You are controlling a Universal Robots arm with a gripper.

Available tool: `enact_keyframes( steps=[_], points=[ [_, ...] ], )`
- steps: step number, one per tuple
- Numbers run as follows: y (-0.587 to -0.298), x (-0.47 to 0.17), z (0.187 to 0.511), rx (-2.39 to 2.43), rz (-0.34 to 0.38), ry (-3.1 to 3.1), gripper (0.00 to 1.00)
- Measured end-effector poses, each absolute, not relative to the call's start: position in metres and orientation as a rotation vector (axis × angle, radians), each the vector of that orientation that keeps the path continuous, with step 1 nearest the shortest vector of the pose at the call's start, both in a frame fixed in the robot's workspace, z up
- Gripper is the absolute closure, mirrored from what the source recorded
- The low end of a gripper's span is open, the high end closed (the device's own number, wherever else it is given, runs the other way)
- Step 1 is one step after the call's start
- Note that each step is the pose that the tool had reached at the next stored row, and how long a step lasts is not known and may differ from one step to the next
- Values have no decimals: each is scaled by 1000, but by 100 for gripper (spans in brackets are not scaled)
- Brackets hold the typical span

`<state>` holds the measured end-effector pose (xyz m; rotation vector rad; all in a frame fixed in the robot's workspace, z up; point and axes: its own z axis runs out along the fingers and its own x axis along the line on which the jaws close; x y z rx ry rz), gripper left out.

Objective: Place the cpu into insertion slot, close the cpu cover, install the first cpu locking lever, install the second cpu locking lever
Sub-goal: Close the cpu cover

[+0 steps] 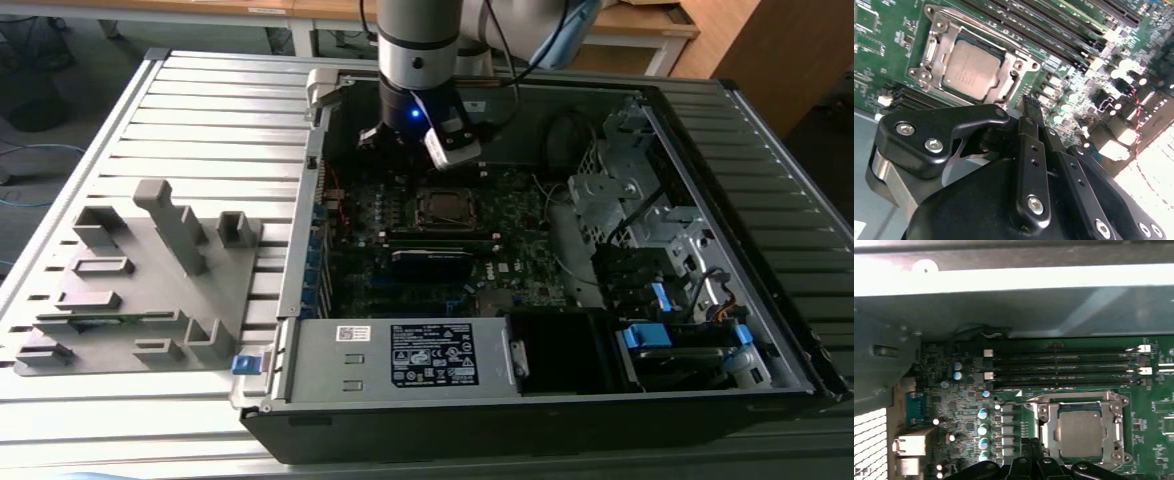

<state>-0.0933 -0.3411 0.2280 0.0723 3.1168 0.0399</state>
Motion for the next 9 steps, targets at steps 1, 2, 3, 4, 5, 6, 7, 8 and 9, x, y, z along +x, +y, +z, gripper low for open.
enact_keyframes(
  steps=[1,2,3,4,5,6,7,8,9],
  points=[
    [-341,-94,228,72,40,3117,89],
    [-341,-94,228,72,40,3117,89],
    [-341,-94,228,72,40,3117,89],
    [-341,-94,228,72,40,3117,89],
    [-341,-94,228,72,41,3117,89],
    [-341,-94,228,72,45,3117,89],
    [-341,-94,228,73,48,3117,89],
    [-341,-94,228,73,49,3117,89],
    [-341,-94,228,73,49,3117,89]
  ],
)
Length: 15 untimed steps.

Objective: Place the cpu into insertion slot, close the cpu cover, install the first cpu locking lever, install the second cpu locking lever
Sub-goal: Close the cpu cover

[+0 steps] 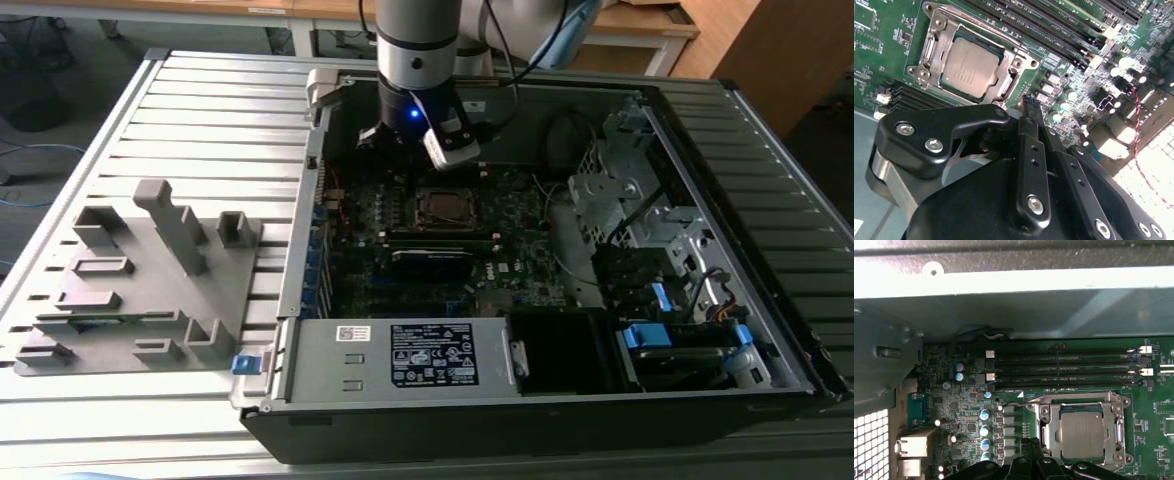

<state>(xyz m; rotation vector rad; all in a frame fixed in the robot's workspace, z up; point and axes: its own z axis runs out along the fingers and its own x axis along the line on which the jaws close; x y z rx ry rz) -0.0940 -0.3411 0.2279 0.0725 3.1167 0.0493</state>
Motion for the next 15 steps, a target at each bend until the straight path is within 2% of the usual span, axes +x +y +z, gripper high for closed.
enact_keyframes(
  steps=[15],
  points=[
    [-341,-94,235,72,57,3117,89]
  ],
)
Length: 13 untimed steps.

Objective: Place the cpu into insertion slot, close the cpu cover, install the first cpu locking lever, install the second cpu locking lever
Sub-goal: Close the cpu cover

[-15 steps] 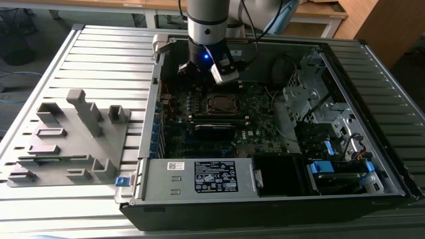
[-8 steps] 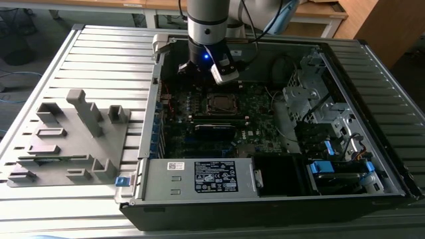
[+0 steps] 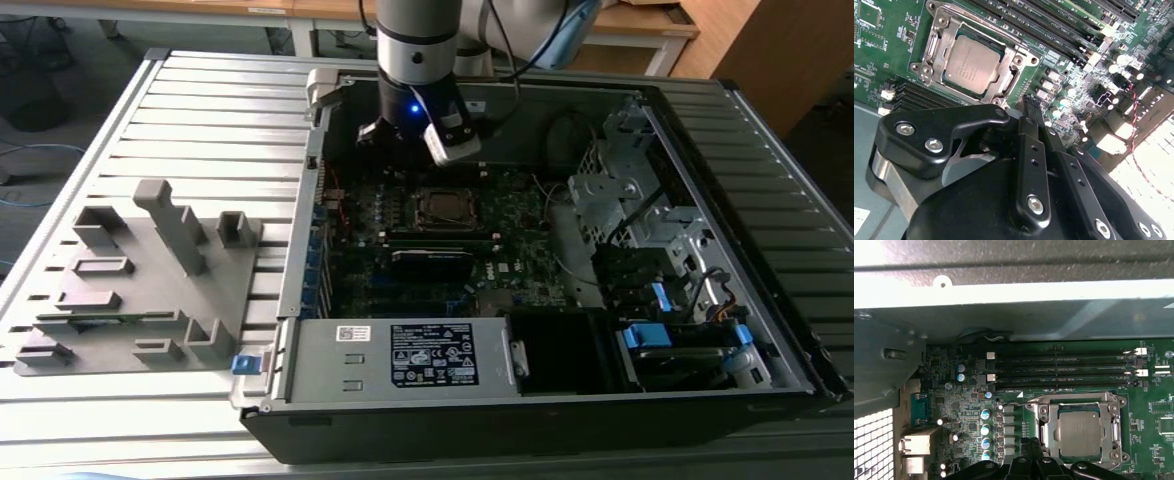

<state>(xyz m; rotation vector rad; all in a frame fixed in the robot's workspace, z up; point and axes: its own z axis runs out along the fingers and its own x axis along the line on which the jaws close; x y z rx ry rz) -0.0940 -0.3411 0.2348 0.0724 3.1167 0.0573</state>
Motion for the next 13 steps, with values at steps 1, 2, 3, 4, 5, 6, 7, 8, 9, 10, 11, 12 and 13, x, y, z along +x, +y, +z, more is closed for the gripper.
enact_keyframes(
  steps=[1,2,3,4,5,6,7,8,9,10,11,12,13],
  points=[
    [-341,-94,236,73,57,3117,89],
    [-341,-94,236,72,57,3117,89],
    [-341,-94,236,73,58,3117,89],
    [-341,-94,236,72,58,3117,89],
    [-341,-94,236,73,58,3117,89],
    [-341,-94,236,72,58,3117,89],
    [-341,-94,236,72,58,3117,89],
    [-341,-94,236,72,57,3117,89],
    [-341,-94,236,72,57,3117,89],
    [-341,-96,236,72,57,3117,89],
    [-341,-97,236,72,57,3117,89],
    [-341,-99,236,72,57,3117,89],
    [-341,-102,236,72,57,3117,89]
  ],
)
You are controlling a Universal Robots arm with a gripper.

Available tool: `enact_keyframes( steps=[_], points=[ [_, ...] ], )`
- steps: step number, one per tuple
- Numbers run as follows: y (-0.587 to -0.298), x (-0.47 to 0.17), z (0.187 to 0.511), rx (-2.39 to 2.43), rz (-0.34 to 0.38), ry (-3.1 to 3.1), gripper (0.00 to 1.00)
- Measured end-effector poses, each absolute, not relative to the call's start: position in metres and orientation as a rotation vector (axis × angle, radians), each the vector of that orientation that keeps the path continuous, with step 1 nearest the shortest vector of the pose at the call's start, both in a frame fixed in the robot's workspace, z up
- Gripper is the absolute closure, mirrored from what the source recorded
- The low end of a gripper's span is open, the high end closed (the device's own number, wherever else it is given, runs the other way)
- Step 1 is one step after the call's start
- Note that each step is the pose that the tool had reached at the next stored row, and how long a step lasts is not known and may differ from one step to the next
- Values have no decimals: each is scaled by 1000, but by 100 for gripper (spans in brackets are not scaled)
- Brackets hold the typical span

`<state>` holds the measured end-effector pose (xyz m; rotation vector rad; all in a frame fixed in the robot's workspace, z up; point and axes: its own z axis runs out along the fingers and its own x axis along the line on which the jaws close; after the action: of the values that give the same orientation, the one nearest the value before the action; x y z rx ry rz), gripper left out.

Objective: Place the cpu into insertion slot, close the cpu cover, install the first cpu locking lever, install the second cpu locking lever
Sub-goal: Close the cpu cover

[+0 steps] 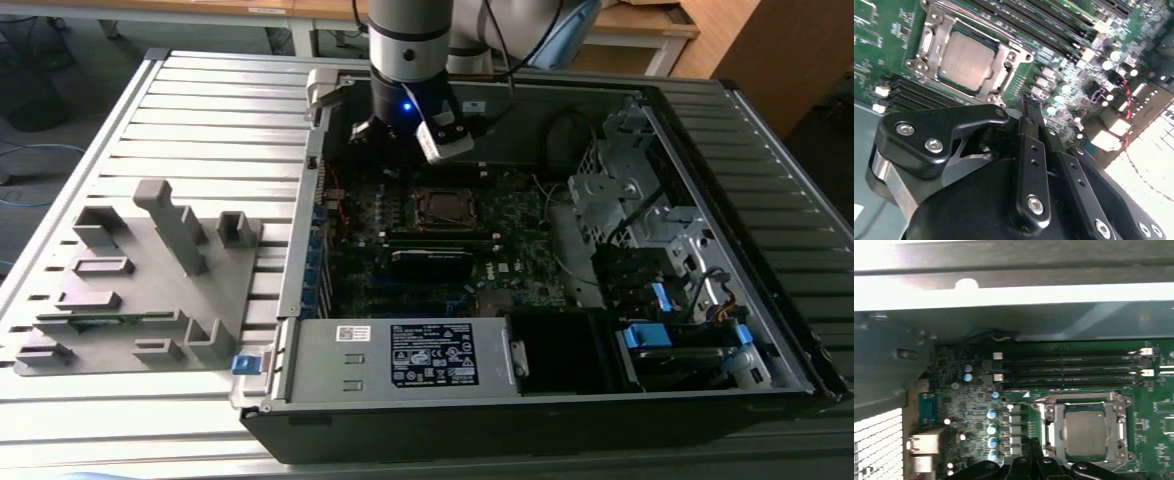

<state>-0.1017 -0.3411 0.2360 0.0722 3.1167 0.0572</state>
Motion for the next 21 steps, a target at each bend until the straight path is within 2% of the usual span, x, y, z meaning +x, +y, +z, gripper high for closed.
enact_keyframes(
  steps=[12,21],
  points=[
    [-341,-115,236,72,57,3116,89],
    [-341,-93,236,72,57,3116,89]
  ],
)
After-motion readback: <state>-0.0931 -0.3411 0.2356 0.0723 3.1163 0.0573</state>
